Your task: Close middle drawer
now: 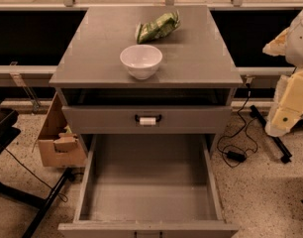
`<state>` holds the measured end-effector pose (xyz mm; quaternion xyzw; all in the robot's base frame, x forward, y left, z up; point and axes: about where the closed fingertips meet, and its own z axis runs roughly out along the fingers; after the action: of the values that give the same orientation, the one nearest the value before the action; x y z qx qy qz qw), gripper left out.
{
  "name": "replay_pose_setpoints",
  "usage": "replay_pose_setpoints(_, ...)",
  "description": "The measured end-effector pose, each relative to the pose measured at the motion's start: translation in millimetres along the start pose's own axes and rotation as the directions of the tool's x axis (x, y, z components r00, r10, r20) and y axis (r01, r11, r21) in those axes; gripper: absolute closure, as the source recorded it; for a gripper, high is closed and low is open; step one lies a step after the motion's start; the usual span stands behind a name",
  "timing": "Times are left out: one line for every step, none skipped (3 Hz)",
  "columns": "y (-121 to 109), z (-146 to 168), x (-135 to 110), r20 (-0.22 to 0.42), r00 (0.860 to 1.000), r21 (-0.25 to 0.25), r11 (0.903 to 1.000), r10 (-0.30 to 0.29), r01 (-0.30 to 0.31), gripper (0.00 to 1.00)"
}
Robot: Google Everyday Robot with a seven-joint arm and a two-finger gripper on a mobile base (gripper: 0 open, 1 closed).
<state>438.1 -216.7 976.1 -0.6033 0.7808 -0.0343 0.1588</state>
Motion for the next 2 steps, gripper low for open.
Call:
replay_pose_setpoints(1, 2, 0, 0.001, 1.000, 0.000, 1.0000, -0.001, 0.001, 0.00)
replay_pose_setpoints(15, 26, -5, 0.015, 1.000, -0.007, 0.9999, -0.008, 0.009, 0.00)
